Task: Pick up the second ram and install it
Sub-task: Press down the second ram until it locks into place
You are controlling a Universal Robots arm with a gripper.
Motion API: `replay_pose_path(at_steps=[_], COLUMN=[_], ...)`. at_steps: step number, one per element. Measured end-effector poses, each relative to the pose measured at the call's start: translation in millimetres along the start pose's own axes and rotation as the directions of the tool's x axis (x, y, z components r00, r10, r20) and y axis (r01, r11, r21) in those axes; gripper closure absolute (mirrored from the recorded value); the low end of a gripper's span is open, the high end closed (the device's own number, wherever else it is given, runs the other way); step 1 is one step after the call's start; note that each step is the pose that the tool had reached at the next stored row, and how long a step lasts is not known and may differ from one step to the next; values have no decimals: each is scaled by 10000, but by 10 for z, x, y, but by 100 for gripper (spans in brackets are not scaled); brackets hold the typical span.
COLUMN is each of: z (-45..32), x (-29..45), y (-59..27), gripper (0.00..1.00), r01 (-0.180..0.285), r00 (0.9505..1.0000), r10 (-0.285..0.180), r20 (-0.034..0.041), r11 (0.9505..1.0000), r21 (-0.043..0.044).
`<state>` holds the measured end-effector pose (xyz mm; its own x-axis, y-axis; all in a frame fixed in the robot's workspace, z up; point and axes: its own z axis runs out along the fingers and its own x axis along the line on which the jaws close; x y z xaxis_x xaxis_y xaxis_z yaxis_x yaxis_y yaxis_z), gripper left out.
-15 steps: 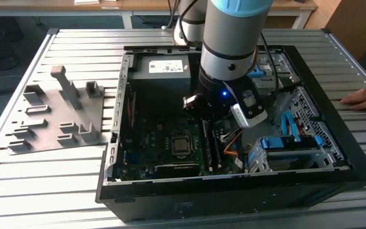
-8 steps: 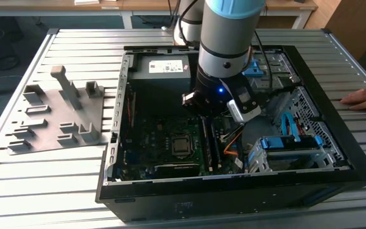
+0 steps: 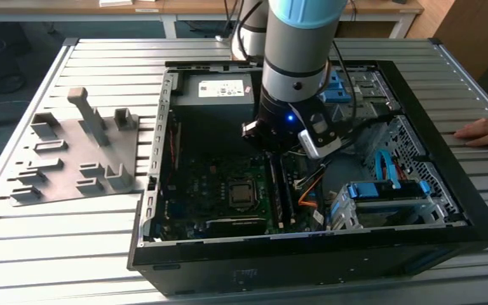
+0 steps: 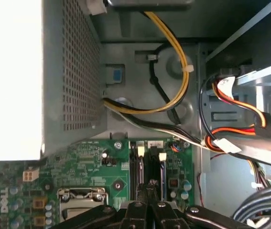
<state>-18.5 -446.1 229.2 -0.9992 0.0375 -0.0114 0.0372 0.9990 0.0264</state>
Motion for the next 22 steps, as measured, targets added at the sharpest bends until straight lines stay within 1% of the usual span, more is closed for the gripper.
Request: replay_pose_path(at_steps=[7,12,16,17,18,20,22], z=[64,88,95,85,50,-46,-126], x=[2,1,2,1,1,0,0], y=[6,5,4,5,7,9,11], gripper=[90,90,90,90,90,90,90], r01=[0,1,1,1,1,1,1], r00=[10000,10000,10000,10000,10000,10000,10000], r10=[0,-1,-1,-1,-1,-1,-1], r20=[0,1,2,6,10,4,4], r11=[10000,10000,9999,9999,10000,9999,9999], r21=[18,94,108,101,90,105,104])
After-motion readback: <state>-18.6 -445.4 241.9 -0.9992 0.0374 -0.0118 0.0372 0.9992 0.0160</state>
